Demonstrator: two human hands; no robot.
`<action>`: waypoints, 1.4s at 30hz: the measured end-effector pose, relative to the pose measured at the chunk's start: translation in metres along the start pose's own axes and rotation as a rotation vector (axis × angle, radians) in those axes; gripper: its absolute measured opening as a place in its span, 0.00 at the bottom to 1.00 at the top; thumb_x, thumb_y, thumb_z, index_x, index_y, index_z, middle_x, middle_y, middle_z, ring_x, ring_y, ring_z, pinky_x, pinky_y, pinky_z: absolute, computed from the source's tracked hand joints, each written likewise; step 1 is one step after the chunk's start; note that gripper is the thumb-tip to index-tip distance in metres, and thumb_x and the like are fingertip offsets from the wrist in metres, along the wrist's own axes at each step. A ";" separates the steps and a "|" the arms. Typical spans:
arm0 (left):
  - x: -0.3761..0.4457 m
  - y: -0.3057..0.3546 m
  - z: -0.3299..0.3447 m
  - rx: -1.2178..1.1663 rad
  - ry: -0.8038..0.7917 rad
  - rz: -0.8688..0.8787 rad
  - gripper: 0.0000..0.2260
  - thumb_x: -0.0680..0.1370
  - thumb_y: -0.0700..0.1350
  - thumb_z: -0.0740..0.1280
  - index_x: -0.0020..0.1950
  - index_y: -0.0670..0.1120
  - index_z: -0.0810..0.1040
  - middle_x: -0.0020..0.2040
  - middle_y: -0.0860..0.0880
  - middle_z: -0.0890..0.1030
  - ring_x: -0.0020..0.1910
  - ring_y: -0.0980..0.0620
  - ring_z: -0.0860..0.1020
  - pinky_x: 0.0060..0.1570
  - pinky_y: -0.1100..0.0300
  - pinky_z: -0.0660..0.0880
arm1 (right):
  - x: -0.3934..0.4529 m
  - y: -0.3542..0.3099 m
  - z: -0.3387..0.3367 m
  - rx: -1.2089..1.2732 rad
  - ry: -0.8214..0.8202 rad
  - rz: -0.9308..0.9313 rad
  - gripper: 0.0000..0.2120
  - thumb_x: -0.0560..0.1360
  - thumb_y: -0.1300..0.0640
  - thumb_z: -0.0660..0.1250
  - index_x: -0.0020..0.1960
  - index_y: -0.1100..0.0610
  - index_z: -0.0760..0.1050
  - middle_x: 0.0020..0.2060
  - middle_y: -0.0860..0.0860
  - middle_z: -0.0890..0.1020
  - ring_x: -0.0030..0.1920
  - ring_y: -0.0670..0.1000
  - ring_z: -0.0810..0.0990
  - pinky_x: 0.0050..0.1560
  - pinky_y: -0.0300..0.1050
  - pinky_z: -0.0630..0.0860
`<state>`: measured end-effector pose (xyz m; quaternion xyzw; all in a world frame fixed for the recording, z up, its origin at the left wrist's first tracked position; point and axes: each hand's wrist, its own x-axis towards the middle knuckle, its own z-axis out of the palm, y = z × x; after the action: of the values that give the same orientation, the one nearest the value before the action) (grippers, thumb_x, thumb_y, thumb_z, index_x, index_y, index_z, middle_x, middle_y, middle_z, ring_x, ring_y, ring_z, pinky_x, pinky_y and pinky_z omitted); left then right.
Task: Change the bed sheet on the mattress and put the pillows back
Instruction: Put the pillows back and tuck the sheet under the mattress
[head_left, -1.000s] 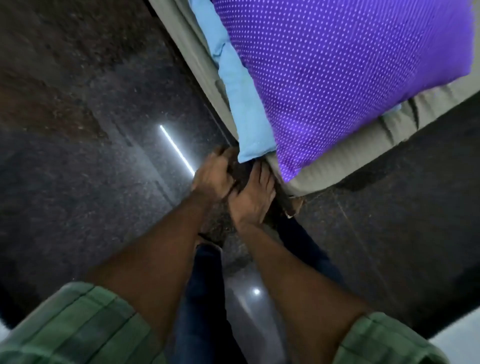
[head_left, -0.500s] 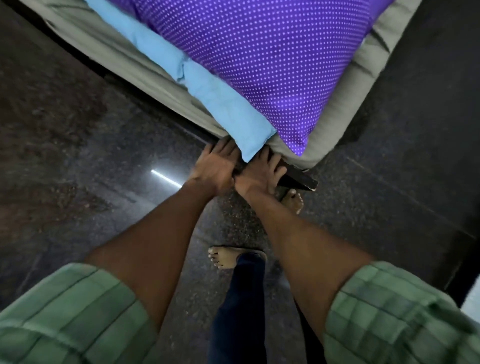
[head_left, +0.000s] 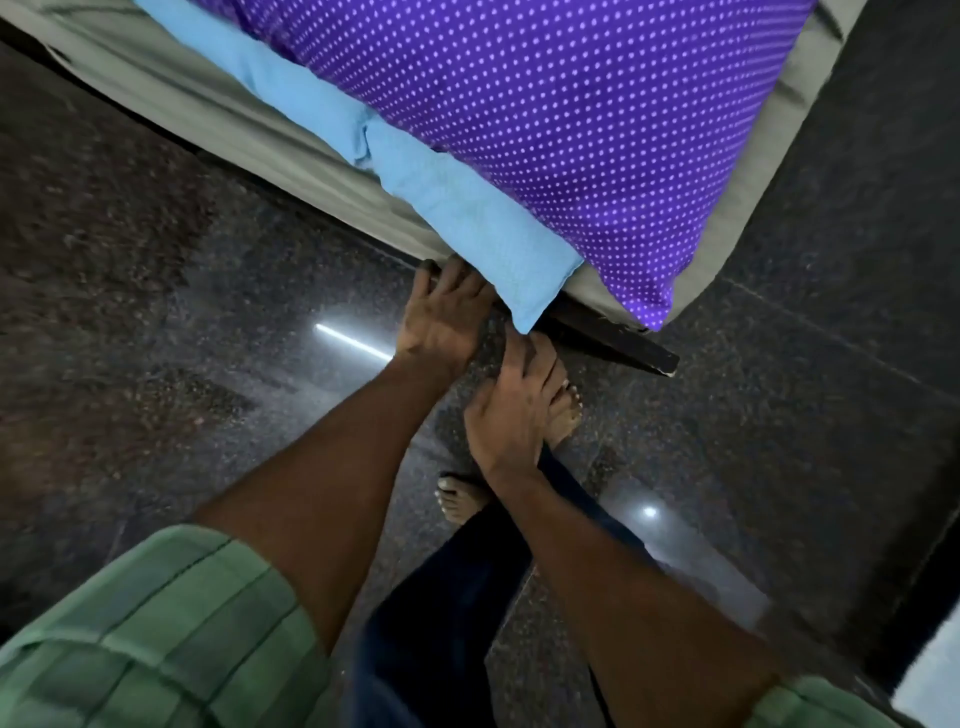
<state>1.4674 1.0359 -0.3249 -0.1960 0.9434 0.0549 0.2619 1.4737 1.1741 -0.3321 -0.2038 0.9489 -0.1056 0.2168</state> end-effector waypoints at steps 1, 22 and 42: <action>0.005 0.003 -0.002 0.019 -0.003 -0.014 0.24 0.82 0.47 0.58 0.79 0.51 0.62 0.79 0.50 0.63 0.78 0.44 0.56 0.74 0.44 0.56 | 0.001 -0.003 0.001 0.026 -0.009 0.026 0.37 0.71 0.58 0.66 0.79 0.51 0.62 0.75 0.55 0.63 0.73 0.59 0.62 0.69 0.61 0.60; -0.022 -0.147 0.027 -0.098 0.139 0.297 0.32 0.77 0.55 0.52 0.81 0.45 0.65 0.78 0.46 0.68 0.77 0.46 0.67 0.66 0.47 0.65 | 0.031 -0.134 0.034 -0.060 0.046 -0.044 0.39 0.73 0.46 0.45 0.84 0.57 0.53 0.82 0.55 0.56 0.81 0.55 0.55 0.76 0.58 0.57; -0.017 -0.176 0.015 -0.083 0.245 0.229 0.38 0.69 0.51 0.63 0.80 0.45 0.63 0.80 0.46 0.65 0.77 0.46 0.65 0.71 0.47 0.65 | 0.079 -0.170 0.033 -0.049 -0.007 0.088 0.33 0.76 0.44 0.57 0.78 0.54 0.64 0.77 0.55 0.66 0.78 0.57 0.60 0.78 0.58 0.54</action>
<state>1.5581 0.8836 -0.3291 -0.1031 0.9813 0.0990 0.1287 1.4820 0.9843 -0.3416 -0.1673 0.9585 -0.0717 0.2194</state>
